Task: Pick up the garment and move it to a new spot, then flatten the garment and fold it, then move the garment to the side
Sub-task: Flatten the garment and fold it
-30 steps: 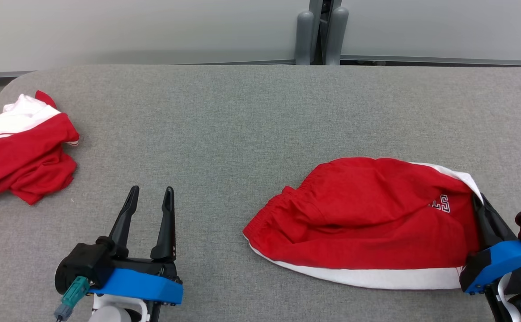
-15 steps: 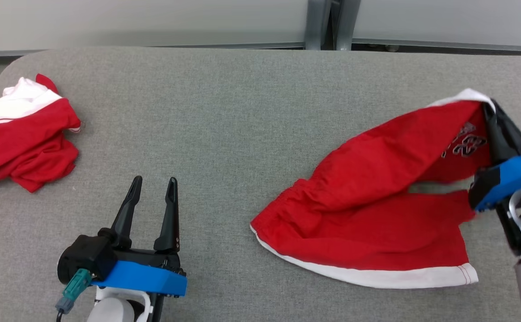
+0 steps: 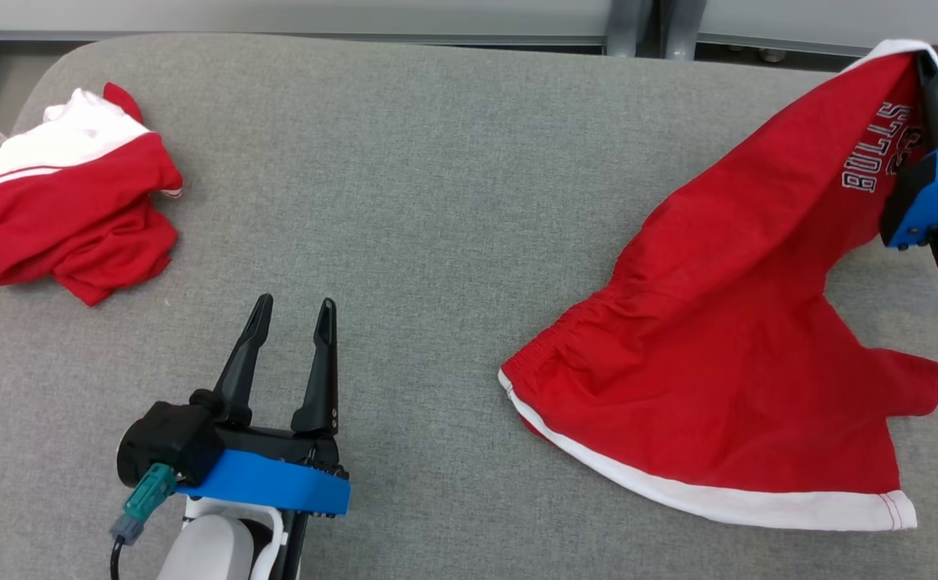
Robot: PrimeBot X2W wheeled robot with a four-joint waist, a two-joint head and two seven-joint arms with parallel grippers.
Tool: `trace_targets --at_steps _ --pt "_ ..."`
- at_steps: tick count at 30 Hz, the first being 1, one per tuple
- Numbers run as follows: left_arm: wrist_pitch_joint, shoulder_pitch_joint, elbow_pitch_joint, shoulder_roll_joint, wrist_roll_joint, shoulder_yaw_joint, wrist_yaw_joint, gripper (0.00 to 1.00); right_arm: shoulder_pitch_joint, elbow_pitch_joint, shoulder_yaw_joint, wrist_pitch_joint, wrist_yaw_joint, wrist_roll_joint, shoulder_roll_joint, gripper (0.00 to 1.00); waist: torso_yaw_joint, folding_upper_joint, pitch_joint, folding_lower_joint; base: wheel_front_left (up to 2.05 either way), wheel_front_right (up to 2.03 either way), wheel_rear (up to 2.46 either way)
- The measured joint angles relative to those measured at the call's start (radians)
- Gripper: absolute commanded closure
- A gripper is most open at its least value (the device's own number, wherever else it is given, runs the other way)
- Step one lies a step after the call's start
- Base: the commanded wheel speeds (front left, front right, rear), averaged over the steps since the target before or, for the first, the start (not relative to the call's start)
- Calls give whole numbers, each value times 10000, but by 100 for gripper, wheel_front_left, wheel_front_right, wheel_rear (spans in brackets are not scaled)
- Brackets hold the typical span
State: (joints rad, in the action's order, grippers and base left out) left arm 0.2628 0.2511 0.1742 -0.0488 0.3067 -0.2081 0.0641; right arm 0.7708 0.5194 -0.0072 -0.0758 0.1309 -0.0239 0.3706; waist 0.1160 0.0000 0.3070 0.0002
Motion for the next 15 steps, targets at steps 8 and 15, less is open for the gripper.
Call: trace_targets --at_steps 8,15 --pt "0 161 4 0 25 -209 -31 0 1078 2109 82 692 0 472 -33 0 167 0 184 -1 0 0 0" --pt "-2 167 75 0 17 -199 -90 0 1239 3051 115 1649 0 604 -316 0 26 0 -35 -1 0 0 0"
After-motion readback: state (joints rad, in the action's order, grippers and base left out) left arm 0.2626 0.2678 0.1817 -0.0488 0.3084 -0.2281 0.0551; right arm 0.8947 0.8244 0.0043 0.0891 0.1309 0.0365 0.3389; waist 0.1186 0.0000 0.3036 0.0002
